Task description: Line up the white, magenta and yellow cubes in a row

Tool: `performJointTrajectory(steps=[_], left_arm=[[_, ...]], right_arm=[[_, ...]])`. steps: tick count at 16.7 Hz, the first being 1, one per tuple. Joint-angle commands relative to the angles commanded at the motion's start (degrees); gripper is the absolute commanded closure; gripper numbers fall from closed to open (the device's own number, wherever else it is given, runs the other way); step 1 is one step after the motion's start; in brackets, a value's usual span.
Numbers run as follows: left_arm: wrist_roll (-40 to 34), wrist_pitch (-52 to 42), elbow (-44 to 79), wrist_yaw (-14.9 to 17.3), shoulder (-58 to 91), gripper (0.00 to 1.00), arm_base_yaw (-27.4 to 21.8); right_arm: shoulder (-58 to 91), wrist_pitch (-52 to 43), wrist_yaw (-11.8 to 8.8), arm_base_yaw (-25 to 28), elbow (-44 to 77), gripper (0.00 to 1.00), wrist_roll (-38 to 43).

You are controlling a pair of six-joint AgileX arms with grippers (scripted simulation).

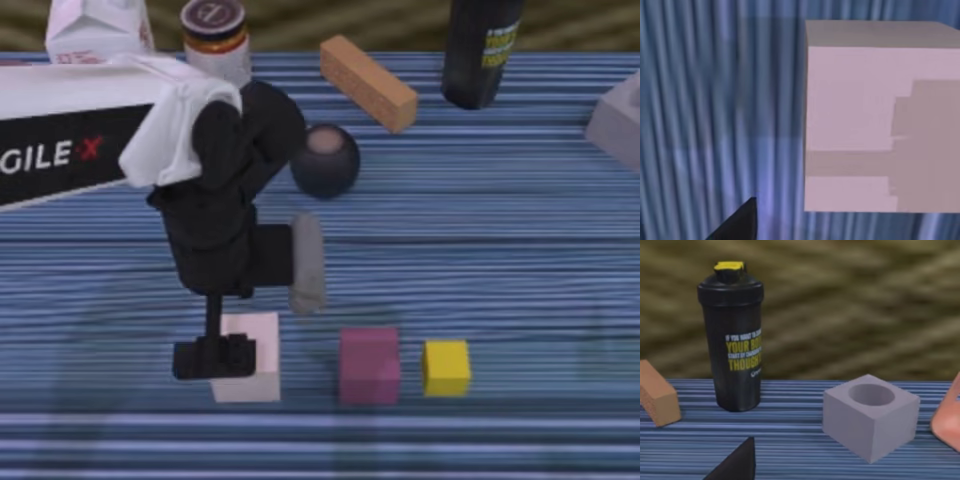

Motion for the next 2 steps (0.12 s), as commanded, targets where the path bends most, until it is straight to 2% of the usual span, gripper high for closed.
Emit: performJointTrajectory(steps=[2], left_arm=[[0.0, -0.7, 0.5, 0.0, -0.5, 0.0, 0.1]], right_arm=[[0.0, 0.0, 0.0, 0.0, 0.0, 0.0, 0.0]])
